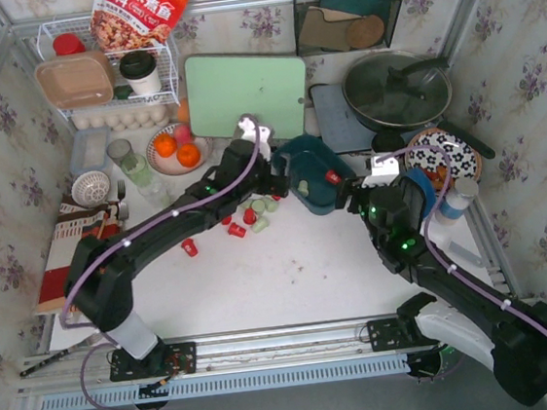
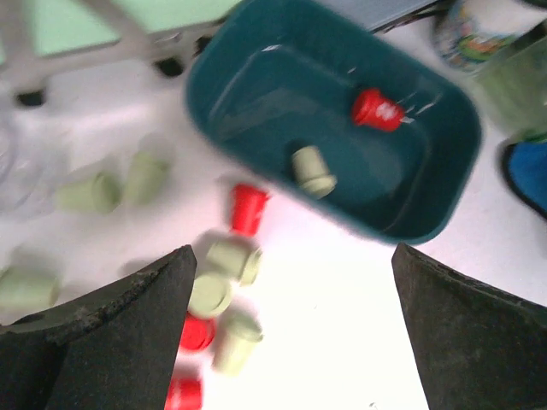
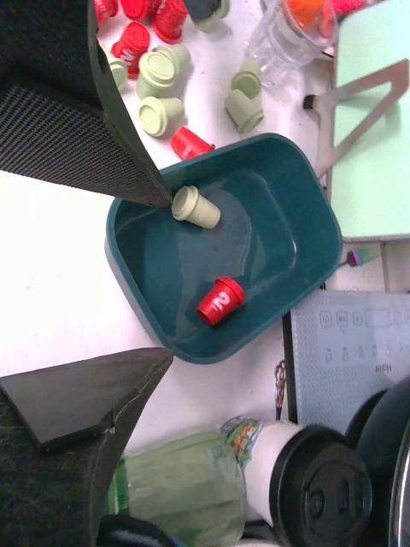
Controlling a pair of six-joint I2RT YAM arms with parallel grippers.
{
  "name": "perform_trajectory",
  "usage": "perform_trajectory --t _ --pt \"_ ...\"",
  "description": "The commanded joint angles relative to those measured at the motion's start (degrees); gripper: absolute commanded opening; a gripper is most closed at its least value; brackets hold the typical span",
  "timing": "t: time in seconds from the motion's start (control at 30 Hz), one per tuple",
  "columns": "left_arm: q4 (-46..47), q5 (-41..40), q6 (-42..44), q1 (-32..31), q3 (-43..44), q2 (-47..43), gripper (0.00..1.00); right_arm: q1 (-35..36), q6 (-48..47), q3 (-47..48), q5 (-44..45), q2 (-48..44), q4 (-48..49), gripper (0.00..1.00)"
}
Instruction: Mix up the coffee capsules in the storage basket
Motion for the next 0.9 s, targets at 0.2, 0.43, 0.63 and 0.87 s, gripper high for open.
perform_trajectory --t 0.2,0.43,0.63,0.87 --pt "-20.65 -24.12 -3.00 0.11 -13.05 -16.41 0.99 6.28 -7.31 0.30 -7.25 7.42 9.85 0.74" --pt "-33.17 -30.66 -8.04 0.11 -20.69 -27.39 1.00 13.86 -7.36 5.22 -5.83 16.48 7.84 0.73" --pt "-27.27 -33.69 -11.66 0.19 -34.09 -35.50 0.99 19.31 -1.45 11.07 -8.81 26.65 6.27 0.75" --pt "-21.43 -35.73 -10.49 0.37 -40.86 -45.59 0.99 20.80 4.85 17.81 -13.46 38.62 2.61 0.78"
